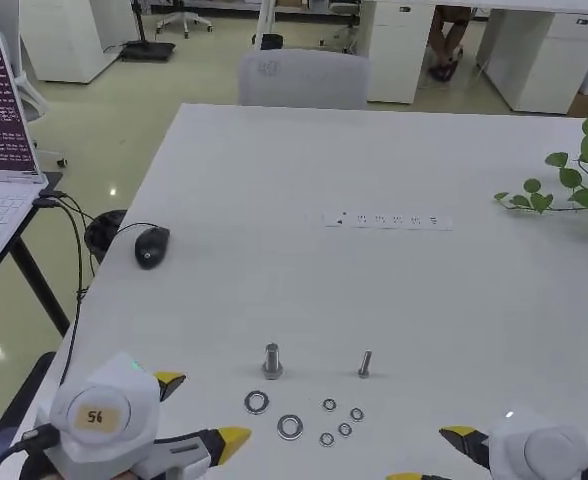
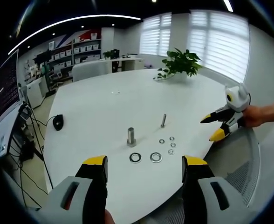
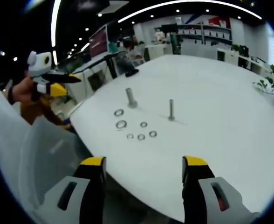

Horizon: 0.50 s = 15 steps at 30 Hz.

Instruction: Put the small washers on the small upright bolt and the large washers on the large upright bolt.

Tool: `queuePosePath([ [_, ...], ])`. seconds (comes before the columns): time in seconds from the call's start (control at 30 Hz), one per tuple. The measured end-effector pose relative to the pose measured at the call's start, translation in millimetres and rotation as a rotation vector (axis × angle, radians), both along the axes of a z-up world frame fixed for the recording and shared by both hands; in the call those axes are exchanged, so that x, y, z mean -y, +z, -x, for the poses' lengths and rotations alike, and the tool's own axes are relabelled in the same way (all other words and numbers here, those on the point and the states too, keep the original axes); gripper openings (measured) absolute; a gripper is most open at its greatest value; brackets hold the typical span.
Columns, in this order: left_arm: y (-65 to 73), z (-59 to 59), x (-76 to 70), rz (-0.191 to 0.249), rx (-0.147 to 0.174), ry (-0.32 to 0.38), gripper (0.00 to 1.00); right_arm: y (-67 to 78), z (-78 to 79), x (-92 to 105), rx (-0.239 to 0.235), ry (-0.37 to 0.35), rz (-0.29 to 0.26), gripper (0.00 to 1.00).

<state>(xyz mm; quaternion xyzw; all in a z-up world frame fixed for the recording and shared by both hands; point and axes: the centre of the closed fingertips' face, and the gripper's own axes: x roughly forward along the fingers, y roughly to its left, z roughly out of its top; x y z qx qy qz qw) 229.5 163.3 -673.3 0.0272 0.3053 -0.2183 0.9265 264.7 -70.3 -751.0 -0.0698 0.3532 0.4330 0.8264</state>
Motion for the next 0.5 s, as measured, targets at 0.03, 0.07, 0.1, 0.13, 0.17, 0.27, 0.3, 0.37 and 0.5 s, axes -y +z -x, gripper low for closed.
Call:
queuePosePath([
  [0.03,-0.1,-0.2,0.0,0.0,0.0,0.001,0.64,-0.1,0.1,0.1,0.0,0.002,0.001,0.67],
  [0.07,-0.2,-0.5,-0.1,-0.001,-0.001,0.002,0.64,0.0,0.0,0.4,0.0,0.002,0.001,0.67],
  [0.1,-0.1,-0.9,0.2,-0.001,-0.001,0.002,0.64,0.0,0.0,0.6,0.0,0.002,0.001,0.67],
  [0.13,0.1,-1.1,0.5,0.0,0.0,0.002,0.64,-0.3,-0.2,1.2,-0.002,0.002,0.001,0.67],
  [0.17,0.3,-1.2,1.0,0.0,0.001,0.001,0.64,-0.6,-0.4,1.7,-0.003,0.002,0.002,0.67],
  [0.27,0.0,-1.0,1.6,-0.001,0.0,0.0,0.64,-2.5,-1.1,2.6,-0.006,0.006,0.006,0.67],
  [0.3,-0.3,-0.7,1.6,-0.001,-0.001,0.0,0.64,-2.7,-1.2,2.7,-0.007,0.008,0.009,0.67],
  [0.37,-0.6,-0.1,1.6,-0.002,-0.001,0.0,0.64,-3.8,-2.3,2.4,-0.007,0.013,0.011,0.66],
  [0.5,-1.1,1.8,2.6,-0.004,-0.002,-0.001,0.64,-8.2,-5.4,0.8,-0.013,0.039,0.032,0.64],
])
